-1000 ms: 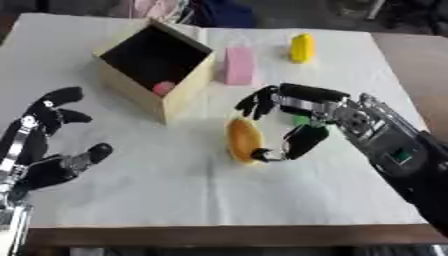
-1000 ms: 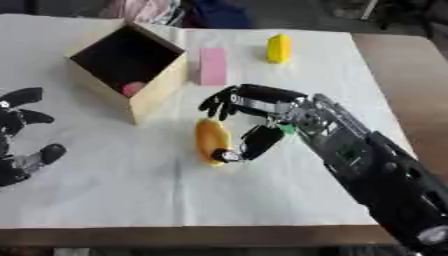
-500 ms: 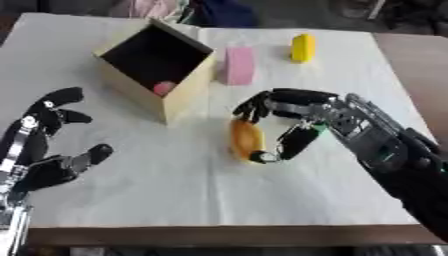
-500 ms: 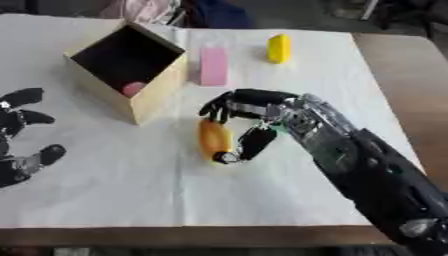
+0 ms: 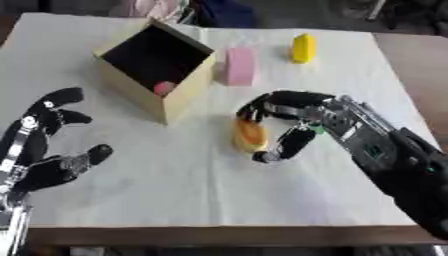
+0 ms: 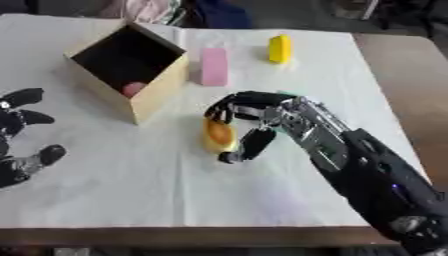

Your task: Pick up objects on the table and place them in the box.

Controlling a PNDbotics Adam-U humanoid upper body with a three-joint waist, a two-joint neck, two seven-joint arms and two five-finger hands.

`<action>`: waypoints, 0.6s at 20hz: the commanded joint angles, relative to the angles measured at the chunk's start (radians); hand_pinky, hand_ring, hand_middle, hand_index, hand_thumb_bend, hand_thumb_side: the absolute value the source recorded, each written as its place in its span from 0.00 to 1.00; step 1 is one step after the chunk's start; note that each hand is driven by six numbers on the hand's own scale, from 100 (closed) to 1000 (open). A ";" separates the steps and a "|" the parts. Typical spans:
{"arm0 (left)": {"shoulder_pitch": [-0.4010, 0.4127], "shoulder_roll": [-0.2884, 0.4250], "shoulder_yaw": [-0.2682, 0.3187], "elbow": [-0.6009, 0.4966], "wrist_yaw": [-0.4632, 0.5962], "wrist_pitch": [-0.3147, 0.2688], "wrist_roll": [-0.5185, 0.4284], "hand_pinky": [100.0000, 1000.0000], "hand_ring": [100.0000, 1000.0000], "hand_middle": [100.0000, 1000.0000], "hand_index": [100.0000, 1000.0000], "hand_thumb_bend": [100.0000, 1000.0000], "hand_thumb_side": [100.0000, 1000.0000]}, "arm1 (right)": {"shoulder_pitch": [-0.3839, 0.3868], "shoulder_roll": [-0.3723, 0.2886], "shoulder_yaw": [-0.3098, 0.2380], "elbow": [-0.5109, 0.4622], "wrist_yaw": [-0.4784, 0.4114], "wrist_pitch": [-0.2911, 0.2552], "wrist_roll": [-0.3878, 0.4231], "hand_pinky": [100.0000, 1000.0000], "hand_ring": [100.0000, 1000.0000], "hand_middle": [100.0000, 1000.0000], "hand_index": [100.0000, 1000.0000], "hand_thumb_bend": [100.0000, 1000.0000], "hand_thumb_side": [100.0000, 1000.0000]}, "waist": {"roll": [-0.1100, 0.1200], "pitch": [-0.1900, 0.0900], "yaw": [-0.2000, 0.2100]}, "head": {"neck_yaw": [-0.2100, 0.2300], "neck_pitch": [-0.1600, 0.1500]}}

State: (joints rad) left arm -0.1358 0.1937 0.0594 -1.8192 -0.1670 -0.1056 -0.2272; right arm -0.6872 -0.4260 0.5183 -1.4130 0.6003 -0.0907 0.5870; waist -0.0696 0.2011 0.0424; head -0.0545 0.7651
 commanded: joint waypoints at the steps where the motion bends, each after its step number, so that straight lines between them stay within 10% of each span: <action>1: -0.013 0.012 -0.001 -0.023 0.007 -0.002 -0.003 0.75 0.60 0.83 0.79 0.77 0.29 | -0.018 -0.008 -0.009 0.007 0.035 -0.016 0.004 0.77 0.74 0.76 0.91 0.36 0.21 | -0.006 -0.005 0.000 | -0.004 0.005; 12: -0.013 0.011 0.000 -0.023 0.007 -0.001 -0.003 0.75 0.60 0.83 0.79 0.76 0.29 | -0.025 0.000 -0.022 0.007 0.133 -0.046 -0.146 0.60 0.53 0.56 0.68 0.17 0.00 | -0.005 -0.004 0.000 | -0.007 0.005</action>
State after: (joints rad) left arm -0.1400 0.1937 0.0593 -1.8192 -0.1670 -0.1056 -0.2280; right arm -0.6952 -0.4170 0.5114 -1.3995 0.7204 -0.1349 0.4673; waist -0.0696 0.2011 0.0428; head -0.0588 0.7651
